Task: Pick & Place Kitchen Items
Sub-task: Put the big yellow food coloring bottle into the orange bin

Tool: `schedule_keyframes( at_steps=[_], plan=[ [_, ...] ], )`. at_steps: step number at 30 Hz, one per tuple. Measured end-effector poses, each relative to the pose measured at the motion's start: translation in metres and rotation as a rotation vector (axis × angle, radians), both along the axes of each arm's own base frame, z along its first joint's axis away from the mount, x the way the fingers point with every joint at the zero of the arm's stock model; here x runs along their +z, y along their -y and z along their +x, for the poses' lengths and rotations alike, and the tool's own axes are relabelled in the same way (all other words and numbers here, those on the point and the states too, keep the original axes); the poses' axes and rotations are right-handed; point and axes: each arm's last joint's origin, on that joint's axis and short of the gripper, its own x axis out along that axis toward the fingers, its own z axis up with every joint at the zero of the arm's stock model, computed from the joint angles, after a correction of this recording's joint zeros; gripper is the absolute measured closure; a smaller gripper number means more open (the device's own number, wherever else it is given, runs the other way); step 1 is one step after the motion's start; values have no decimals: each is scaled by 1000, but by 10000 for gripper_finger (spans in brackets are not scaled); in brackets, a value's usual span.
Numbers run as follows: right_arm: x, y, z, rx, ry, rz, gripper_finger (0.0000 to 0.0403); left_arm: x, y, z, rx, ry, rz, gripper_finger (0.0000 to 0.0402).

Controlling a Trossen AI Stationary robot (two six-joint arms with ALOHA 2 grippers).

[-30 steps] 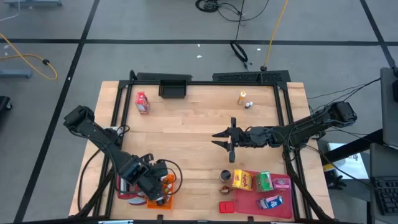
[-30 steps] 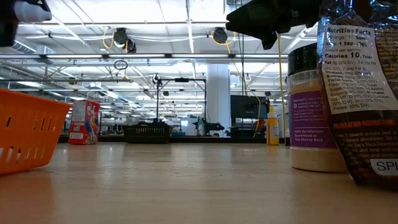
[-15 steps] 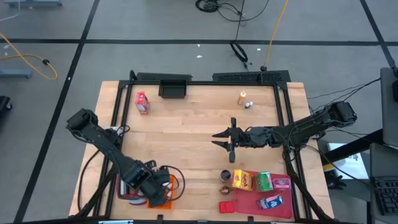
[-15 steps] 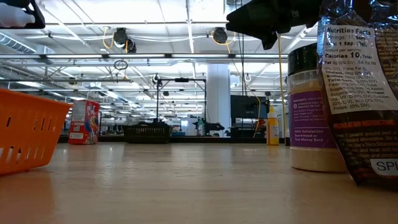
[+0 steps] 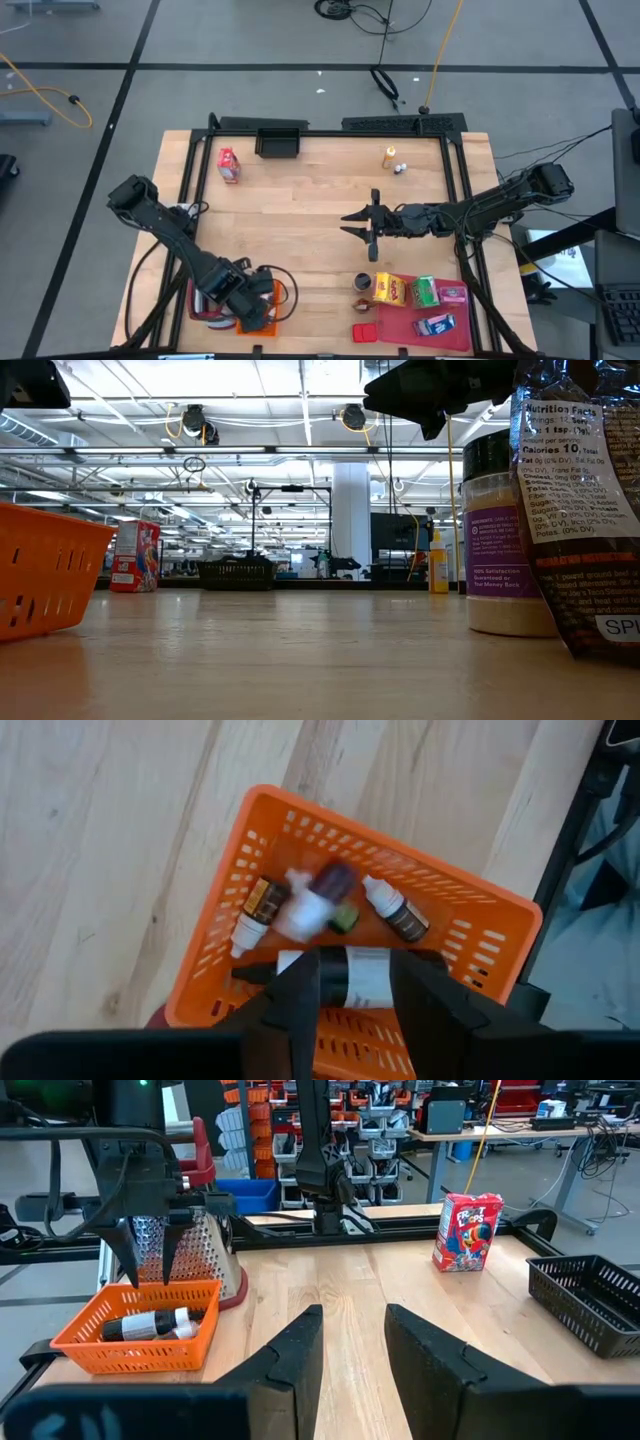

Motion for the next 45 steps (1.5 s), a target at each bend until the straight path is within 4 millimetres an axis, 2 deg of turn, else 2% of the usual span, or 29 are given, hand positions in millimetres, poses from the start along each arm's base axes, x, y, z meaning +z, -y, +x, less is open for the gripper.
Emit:
schedule_keyframes(
  at_steps=[5, 11, 19, 23, 27, 35, 45],
  plan=[
    [0, 0, 0, -1, -4, -1, 301, 0, -7, 4, -9, 7, 42, 271],
    [-2, 6, 1, -52, -20, -9, 300, -2, -32, 8, 81, -11, 208, 284],
    [-9, 29, 2, -185, -89, 6, 300, 0, -75, 22, 236, 41, 492, 289],
    [-11, 50, -2, -268, -142, 20, 300, 2, -95, 31, 290, 79, 589, 289],
    [-13, 74, -14, -376, -236, 63, 300, 3, -111, 40, 307, 116, 668, 289],
    [-12, 113, -48, -607, -395, 96, 298, 7, -134, 63, 285, 215, 696, 289],
    [-25, 145, -69, -782, -509, 150, 239, 12, -145, 78, 213, 279, 693, 289]
  ],
)
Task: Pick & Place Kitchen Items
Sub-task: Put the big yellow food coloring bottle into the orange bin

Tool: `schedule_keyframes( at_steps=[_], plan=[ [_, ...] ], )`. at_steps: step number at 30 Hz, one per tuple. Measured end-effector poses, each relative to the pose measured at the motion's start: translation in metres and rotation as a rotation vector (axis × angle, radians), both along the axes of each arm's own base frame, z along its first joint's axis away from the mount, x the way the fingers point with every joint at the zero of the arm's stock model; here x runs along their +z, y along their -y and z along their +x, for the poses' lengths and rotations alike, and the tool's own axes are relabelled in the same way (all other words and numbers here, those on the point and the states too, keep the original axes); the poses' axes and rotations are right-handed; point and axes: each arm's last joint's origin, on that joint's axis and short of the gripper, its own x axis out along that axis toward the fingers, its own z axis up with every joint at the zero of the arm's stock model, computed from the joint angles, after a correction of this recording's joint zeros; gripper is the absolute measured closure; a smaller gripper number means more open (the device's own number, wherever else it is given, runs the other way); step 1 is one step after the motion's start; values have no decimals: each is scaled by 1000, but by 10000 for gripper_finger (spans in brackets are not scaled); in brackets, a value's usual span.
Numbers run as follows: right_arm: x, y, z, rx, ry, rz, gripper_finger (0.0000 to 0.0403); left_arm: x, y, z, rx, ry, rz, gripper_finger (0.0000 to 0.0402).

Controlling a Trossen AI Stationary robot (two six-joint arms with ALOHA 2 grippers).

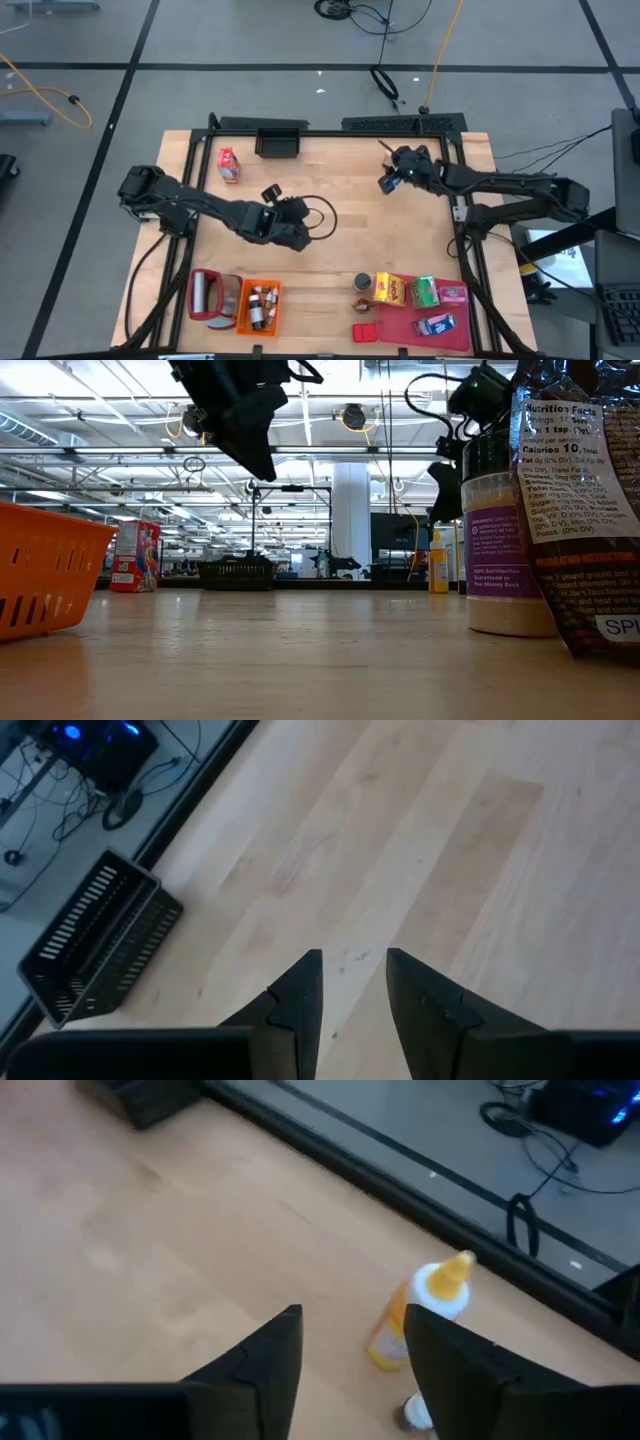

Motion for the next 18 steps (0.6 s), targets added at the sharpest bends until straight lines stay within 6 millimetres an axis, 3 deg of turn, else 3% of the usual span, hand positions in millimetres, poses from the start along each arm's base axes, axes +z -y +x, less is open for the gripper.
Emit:
schedule_keyframes(
  at_steps=[9, 18],
  plan=[
    [-17, 28, -5, -38, 62, 54, 198, 0, -3, 1, -3, -3, -13, 289],
    [-35, 51, -1, -85, 41, 49, 182, 1, -2, 4, -35, 12, -17, 289]
  ],
)
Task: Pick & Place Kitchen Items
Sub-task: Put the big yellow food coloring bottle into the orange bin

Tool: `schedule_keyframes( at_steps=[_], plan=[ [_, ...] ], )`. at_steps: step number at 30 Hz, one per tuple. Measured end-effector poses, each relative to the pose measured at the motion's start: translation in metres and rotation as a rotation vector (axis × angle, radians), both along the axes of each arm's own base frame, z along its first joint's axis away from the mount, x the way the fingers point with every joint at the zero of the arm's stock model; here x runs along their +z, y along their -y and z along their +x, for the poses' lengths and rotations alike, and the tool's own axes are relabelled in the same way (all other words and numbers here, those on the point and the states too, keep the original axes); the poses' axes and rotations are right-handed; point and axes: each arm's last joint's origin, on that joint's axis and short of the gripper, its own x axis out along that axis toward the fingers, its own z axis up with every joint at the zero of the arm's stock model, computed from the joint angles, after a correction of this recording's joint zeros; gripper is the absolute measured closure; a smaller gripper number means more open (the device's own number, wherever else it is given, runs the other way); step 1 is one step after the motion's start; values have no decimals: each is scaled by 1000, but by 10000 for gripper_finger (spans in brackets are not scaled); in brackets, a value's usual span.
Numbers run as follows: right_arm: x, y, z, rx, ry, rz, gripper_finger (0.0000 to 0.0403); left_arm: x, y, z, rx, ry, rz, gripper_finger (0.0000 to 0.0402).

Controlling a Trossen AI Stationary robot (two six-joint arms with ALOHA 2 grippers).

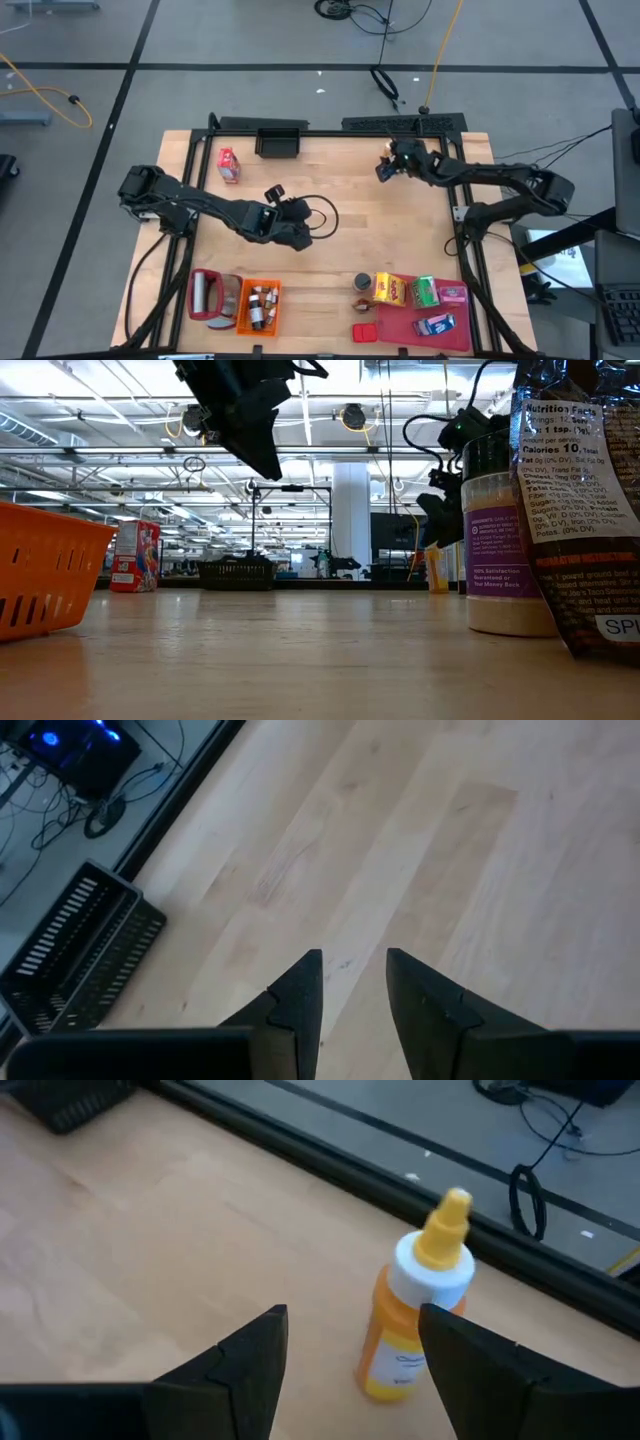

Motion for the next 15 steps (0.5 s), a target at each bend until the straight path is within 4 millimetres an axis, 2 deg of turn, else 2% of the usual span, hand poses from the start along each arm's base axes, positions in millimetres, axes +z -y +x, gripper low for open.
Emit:
schedule_keyframes(
  at_steps=[6, 15],
  plan=[
    [-9, 6, 0, -5, 9, 55, 181, 0, 0, 0, -9, -1, 3, 289],
    [-7, 7, 0, 4, 0, 33, 181, 0, 0, 0, -15, -7, 8, 289]
  ],
)
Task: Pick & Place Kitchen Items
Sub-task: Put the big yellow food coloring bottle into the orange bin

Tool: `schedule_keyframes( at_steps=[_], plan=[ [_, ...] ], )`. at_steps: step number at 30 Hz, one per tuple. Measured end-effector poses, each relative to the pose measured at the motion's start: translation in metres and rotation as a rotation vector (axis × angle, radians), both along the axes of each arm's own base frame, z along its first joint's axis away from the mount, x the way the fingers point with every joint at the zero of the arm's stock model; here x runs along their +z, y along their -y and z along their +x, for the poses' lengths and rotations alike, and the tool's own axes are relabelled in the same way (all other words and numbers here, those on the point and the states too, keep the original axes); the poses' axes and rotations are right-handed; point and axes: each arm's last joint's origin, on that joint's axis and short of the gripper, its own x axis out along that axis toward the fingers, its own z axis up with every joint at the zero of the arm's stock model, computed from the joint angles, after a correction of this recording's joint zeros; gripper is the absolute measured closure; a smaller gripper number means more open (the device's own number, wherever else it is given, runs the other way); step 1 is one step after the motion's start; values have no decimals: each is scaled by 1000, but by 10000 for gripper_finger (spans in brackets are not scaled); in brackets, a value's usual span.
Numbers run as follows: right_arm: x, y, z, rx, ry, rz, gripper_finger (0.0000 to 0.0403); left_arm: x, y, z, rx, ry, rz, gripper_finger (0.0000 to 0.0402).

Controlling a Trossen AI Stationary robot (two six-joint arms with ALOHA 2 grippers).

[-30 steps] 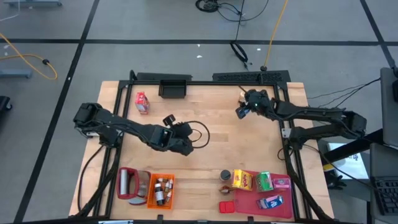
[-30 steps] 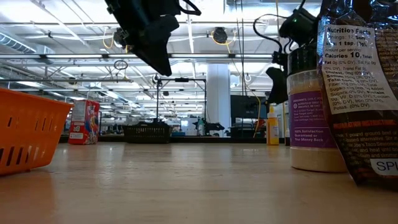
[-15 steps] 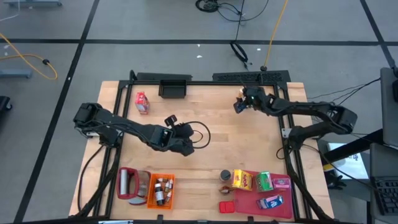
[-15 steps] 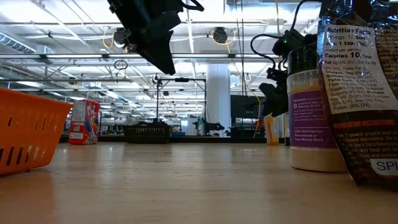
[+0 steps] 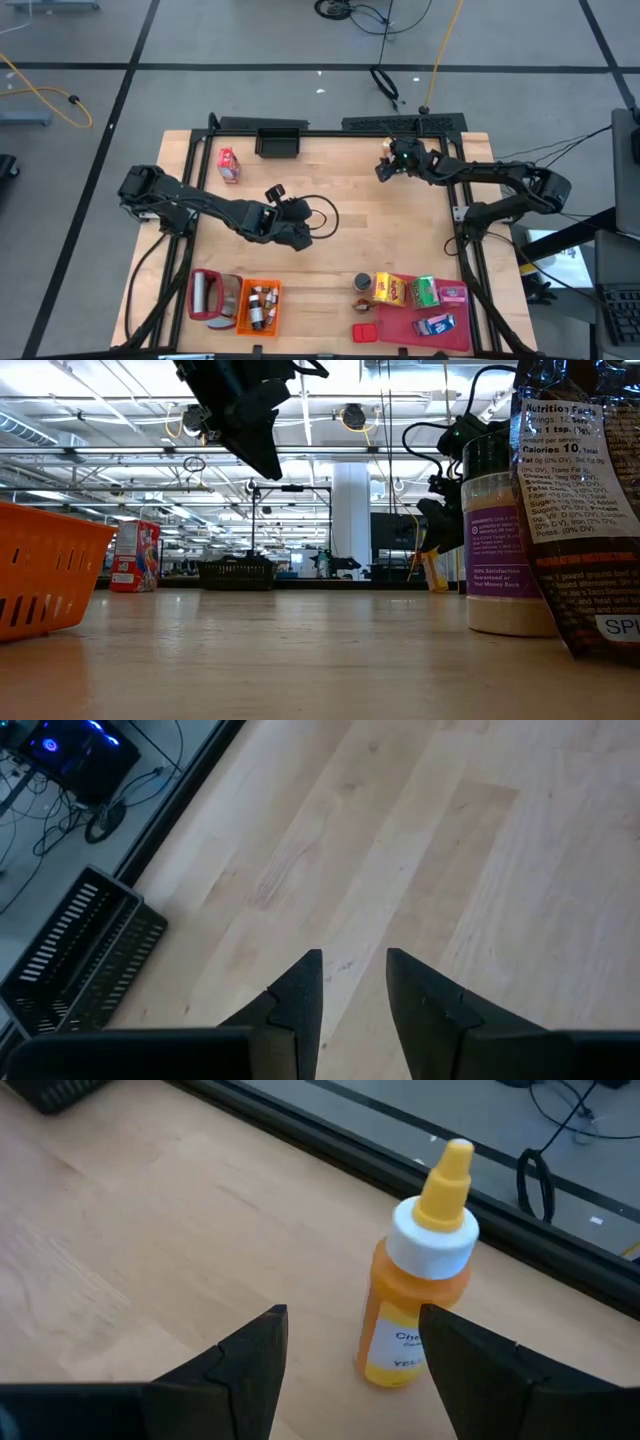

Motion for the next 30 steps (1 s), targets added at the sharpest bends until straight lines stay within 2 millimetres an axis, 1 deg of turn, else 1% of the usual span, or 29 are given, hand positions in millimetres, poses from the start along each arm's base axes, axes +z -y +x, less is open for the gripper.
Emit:
schedule_keyframes(
  at_steps=[11, 20, 26, 30],
  plan=[
    [-2, 0, -3, -41, -50, -11, 181, 0, 0, 0, 0, -1, -1, 289],
    [1, 3, -2, -60, -30, -46, 181, 0, 0, 0, 2, 0, -2, 289],
    [4, 8, -2, -56, -12, -92, 185, 0, 0, 0, 2, 0, -2, 289],
    [-1, 14, -3, -76, -26, -84, 193, 0, 0, 0, 3, 1, -3, 289]
  ],
)
